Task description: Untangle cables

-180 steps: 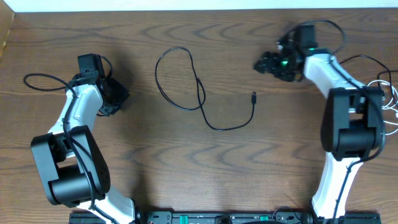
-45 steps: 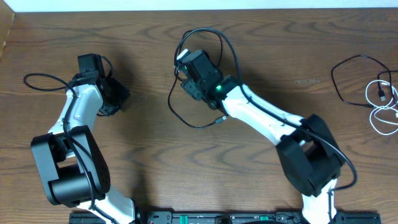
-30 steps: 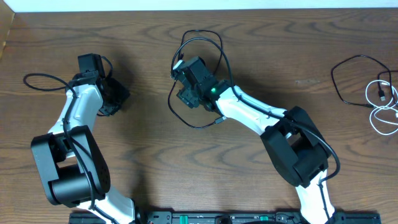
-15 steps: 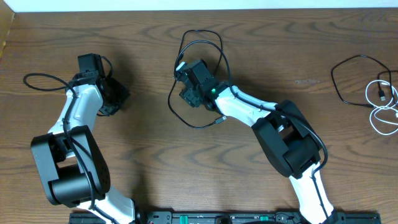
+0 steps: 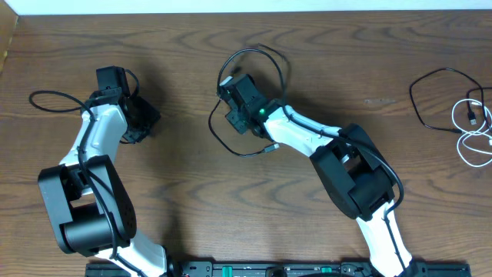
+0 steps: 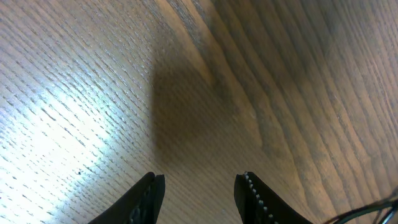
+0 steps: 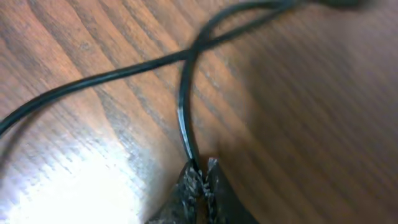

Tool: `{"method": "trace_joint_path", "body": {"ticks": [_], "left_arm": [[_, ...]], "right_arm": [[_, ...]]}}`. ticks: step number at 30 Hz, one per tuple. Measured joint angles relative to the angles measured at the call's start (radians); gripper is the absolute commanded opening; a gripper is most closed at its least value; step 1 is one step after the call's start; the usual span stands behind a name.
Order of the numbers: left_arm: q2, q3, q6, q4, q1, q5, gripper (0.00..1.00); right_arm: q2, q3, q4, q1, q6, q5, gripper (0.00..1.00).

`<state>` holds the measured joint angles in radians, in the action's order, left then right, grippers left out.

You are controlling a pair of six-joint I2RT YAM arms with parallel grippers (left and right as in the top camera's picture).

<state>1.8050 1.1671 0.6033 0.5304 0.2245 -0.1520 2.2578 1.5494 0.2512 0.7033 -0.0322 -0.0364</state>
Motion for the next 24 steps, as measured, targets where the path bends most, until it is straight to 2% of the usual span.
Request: {"method": "trace_joint_path", "body": {"ticks": [3, 6, 7, 9, 12, 18, 21, 24], "left_arm": [[0.0, 0.0, 0.0, 0.0, 0.0, 0.0, 0.42], [0.0, 0.0, 0.0, 0.0, 0.0, 0.0, 0.42], [0.0, 0.0, 0.0, 0.0, 0.0, 0.0, 0.42], [0.0, 0.0, 0.0, 0.0, 0.0, 0.0, 0.42], [0.0, 0.0, 0.0, 0.0, 0.0, 0.0, 0.42], [0.0, 0.0, 0.0, 0.0, 0.0, 0.0, 0.42], [0.0, 0.0, 0.0, 0.0, 0.0, 0.0, 0.42], [0.0, 0.0, 0.0, 0.0, 0.0, 0.0, 0.42]], "right_arm": [[-0.008, 0.007, 0.056, 0.01, 0.084, 0.069, 0.1], [-0.011, 0.008, 0.076, 0.029, 0.157, 0.227, 0.09], [-0.011, 0.007, 0.08, 0.038, 0.172, 0.284, 0.11], [-0.009, 0.005, 0.092, 0.06, 0.201, 0.4, 0.23], [-0.007, 0.002, 0.098, 0.087, 0.22, 0.505, 0.33], [-0.018, 0.002, 0.126, 0.099, 0.235, 0.554, 0.38], [-0.059, -0.001, 0.136, 0.075, 0.237, 0.521, 0.45], [-0.145, -0.001, 0.152, 0.035, 0.24, 0.448, 0.47]]}}
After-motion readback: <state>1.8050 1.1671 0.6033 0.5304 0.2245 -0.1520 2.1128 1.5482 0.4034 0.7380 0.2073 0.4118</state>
